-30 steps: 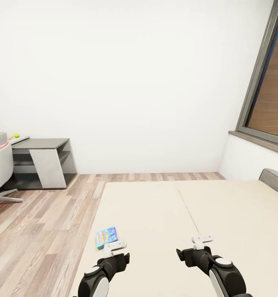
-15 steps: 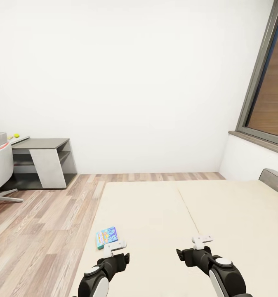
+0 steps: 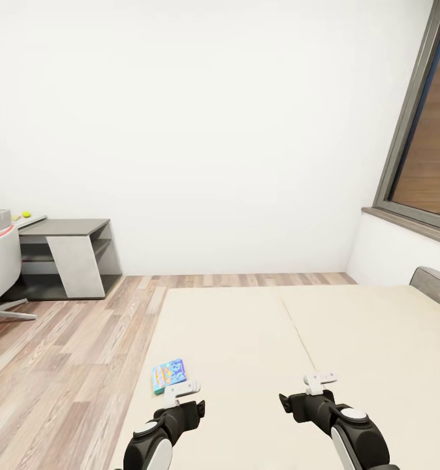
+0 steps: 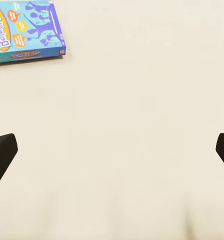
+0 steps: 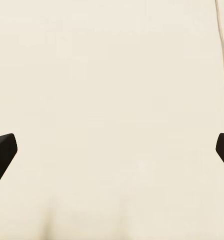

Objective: Put all the toys in the child's room - the three board games (two on the bed and one on the table), the two jigsaw puzzles on the table, and the tennis ball on the table - inside the toy box on the table in the child's room.

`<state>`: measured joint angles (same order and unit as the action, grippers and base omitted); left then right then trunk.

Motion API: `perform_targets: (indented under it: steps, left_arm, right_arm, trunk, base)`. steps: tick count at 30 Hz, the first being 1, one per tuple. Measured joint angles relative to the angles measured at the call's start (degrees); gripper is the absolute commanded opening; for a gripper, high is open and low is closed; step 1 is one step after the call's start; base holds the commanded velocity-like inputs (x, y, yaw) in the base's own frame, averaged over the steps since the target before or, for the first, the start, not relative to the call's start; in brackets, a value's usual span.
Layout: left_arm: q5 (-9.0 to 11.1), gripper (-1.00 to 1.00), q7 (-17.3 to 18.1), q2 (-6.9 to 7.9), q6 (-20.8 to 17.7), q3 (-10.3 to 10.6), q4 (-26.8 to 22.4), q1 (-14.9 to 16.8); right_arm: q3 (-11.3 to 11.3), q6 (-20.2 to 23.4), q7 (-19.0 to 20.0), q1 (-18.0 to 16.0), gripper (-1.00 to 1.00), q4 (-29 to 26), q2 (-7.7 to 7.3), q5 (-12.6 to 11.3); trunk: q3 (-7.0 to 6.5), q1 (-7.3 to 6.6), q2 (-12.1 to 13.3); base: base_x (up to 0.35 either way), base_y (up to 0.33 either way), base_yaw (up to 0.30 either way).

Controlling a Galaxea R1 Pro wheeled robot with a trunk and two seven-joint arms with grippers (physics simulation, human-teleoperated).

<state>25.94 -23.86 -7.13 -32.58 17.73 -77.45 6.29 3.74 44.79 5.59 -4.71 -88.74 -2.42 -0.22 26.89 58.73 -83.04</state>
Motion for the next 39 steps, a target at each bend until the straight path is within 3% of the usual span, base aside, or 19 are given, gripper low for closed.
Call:
perform_targets:
  steps: [14,39]
  left_arm:
    - [0.0,1.00,0.0,0.01,0.0,0.0,0.0,0.0]
    - [0.0,1.00,0.0,0.01,0.0,0.1,0.0,0.0]
  right_arm:
    - [0.0,0.0,0.0,0.0,1.00,0.0,0.01,0.0]
    - [0.0,0.0,0.0,0.0,1.00,0.0,0.01,0.0]
  trunk:
    - [0.00,0.00,0.0]
    - [0.00,0.00,0.0]
  base:
    - [0.000,-0.120,0.000]
    - [0.000,-0.261,0.000]
